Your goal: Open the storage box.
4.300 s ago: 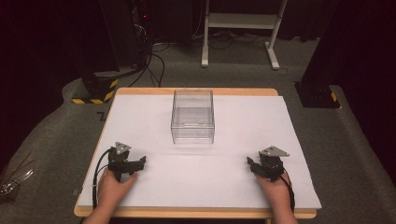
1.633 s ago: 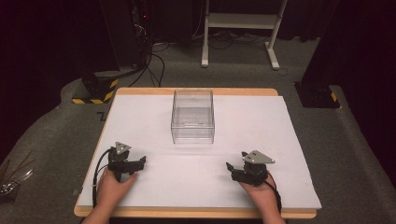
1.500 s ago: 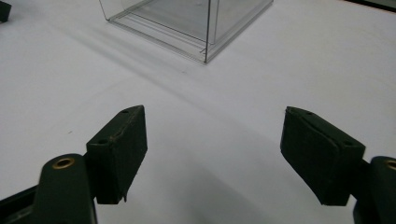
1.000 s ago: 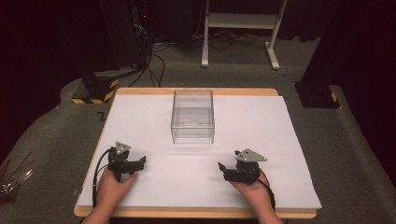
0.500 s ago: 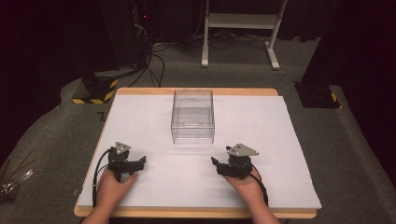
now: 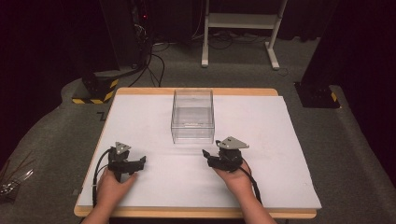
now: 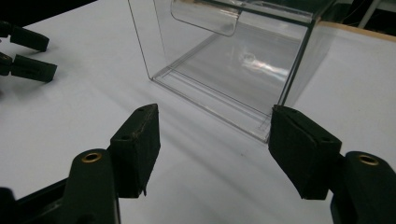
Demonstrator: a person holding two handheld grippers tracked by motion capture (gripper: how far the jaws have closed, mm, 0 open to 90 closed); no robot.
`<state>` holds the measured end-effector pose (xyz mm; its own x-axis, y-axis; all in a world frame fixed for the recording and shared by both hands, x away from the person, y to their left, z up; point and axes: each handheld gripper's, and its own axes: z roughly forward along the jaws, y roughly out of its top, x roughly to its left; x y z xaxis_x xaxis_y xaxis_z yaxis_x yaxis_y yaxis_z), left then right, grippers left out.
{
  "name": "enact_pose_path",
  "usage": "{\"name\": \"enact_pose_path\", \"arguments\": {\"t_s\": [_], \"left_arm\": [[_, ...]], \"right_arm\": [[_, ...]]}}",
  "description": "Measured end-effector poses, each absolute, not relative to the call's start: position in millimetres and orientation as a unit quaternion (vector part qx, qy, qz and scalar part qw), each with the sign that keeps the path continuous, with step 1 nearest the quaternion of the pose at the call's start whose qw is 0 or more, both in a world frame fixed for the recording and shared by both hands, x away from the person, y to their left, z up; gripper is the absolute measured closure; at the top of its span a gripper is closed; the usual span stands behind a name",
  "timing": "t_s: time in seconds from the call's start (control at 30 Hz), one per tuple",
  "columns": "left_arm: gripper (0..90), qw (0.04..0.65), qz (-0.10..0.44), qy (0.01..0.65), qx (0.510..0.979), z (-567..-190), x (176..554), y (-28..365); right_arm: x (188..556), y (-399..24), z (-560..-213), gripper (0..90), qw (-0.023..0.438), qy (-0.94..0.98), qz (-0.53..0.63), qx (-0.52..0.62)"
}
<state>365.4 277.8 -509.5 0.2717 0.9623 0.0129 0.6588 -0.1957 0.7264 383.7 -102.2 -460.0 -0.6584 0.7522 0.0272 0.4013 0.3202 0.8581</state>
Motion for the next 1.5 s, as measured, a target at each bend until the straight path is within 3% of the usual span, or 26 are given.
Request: {"name": "enact_pose_path", "arguments": {"t_s": [0.83,1.5], "left_arm": [[11.1,0.312,0.243,0.552,0.734,-509.5,365.4,277.8],[11.1,0.312,0.243,0.552,0.734,-509.5,365.4,277.8]], "right_arm": [[417.8,-66.1,-455.5,46.9,0.189,0.774,0.479,0.368],[436.7,-69.1,-462.6,57.0,0.179,0.765,0.495,0.370]]}}
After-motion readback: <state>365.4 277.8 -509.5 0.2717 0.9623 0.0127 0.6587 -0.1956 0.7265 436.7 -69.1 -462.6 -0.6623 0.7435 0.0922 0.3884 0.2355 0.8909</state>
